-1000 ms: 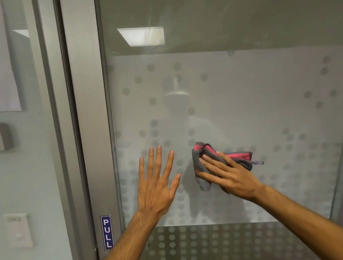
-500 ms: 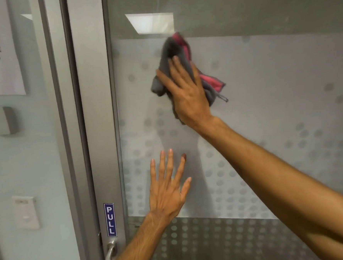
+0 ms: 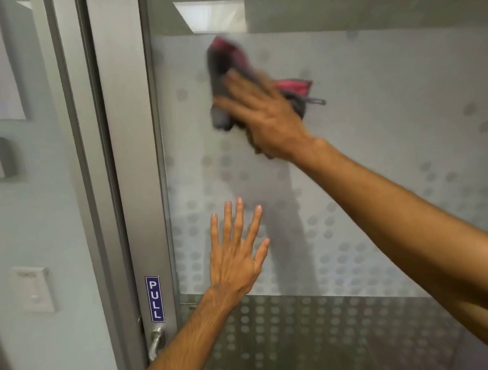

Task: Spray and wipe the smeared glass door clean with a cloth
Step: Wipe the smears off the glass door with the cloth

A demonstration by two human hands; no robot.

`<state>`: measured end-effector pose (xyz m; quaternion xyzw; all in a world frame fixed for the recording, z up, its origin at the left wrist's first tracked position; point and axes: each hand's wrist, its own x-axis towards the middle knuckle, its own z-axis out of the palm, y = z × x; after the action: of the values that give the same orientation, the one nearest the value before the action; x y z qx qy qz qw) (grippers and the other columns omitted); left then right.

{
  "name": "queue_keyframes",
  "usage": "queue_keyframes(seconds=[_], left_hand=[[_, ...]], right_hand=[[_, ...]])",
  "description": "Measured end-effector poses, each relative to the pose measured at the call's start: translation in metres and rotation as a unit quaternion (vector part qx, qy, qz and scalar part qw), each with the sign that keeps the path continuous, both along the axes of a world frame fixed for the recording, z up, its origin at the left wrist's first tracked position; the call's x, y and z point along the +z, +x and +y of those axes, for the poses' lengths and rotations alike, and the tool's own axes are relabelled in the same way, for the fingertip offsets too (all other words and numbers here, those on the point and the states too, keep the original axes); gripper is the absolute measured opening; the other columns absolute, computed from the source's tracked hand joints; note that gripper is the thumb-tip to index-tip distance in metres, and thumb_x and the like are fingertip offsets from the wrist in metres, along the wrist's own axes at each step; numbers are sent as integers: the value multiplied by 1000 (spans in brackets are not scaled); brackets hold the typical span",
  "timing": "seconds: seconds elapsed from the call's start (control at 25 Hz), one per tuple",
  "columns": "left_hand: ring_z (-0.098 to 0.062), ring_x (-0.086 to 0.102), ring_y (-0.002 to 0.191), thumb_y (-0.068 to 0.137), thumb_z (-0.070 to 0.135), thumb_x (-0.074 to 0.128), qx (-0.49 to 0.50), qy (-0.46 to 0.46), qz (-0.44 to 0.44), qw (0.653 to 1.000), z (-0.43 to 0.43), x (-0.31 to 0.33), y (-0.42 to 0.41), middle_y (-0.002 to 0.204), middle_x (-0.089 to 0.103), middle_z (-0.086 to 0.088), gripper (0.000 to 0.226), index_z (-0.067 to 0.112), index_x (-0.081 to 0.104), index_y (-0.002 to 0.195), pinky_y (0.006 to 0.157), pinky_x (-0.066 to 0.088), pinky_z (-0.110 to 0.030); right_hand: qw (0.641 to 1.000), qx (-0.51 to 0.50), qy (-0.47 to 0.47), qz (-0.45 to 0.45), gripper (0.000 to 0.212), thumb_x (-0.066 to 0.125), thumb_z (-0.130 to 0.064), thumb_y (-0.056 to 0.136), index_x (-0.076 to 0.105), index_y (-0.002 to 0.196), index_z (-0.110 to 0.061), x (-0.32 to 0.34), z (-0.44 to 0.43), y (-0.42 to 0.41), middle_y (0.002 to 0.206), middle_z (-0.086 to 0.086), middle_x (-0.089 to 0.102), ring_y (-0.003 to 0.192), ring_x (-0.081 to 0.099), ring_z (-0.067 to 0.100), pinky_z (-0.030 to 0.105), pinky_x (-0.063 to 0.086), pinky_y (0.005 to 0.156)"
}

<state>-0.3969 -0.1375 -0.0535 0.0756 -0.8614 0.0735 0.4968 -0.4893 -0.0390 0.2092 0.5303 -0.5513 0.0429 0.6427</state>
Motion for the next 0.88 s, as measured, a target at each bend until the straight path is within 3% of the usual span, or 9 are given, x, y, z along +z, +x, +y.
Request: queue_keyframes(seconds=[0.08, 0.16, 0.32, 0.48, 0.64, 0.72, 0.88], left_hand=[[-34, 3, 158, 104, 57, 29, 2, 2, -1, 1000, 2, 1, -1, 171, 3, -13, 68, 25, 15, 162, 124, 14, -62], [-34, 3, 158, 104, 57, 29, 3, 3, -2, 1000, 3, 0, -1, 171, 3, -13, 68, 24, 15, 162, 124, 14, -62], [-34, 4, 158, 103, 57, 33, 9, -2, 2, 1000, -1, -2, 2, 171, 3, -14, 71, 22, 13, 162, 124, 14, -62], [-35, 3, 158, 102, 57, 35, 24, 0, 7, 1000, -11, -4, 10, 171, 1, -14, 73, 22, 12, 162, 124, 14, -62], [-35, 2, 158, 102, 59, 33, 45, 12, 8, 999, -21, 2, 15, 171, 0, -14, 75, 21, 9, 162, 125, 13, -61], [-35, 0, 158, 102, 59, 32, 53, 0, 4, 999, -25, 10, 16, 171, -2, -14, 74, 24, 8, 162, 125, 12, -62], [-35, -1, 158, 104, 55, 28, 68, -8, 19, 997, -36, 25, 16, 171, -2, -14, 68, 26, 9, 162, 125, 10, -61]], right_hand=[[984, 22, -144, -98, 43, 56, -8, 104, 54, 147, -10, -3, 15, -6, 156, 20, 47, 150, 33, 35, 59, 27, 123], [972, 32, -191, -133, 47, 55, -7, 104, 49, 151, -12, -30, 26, -11, 159, 20, 43, 152, 29, 34, 56, 21, 126], [997, -20, -58, -52, 57, 54, 6, 98, 48, 152, -11, -128, 62, -24, 159, 19, 41, 152, 33, 35, 57, 23, 125], [995, -84, 59, -1, 66, 56, 9, 93, 44, 154, -11, -194, 113, -34, 162, 19, 36, 153, 30, 36, 57, 22, 126], [992, -87, -35, -90, 79, 53, 15, 89, 33, 160, -15, -180, 137, -40, 164, 19, 34, 156, 23, 33, 58, 18, 126], [984, -60, -84, -142, 76, 54, 9, 96, 28, 161, -19, -159, 127, -37, 165, 18, 31, 158, 19, 32, 58, 12, 127], [984, -24, -104, -142, 71, 54, 4, 97, 32, 160, -18, -130, 82, -26, 166, 17, 31, 158, 17, 30, 54, 6, 128]])
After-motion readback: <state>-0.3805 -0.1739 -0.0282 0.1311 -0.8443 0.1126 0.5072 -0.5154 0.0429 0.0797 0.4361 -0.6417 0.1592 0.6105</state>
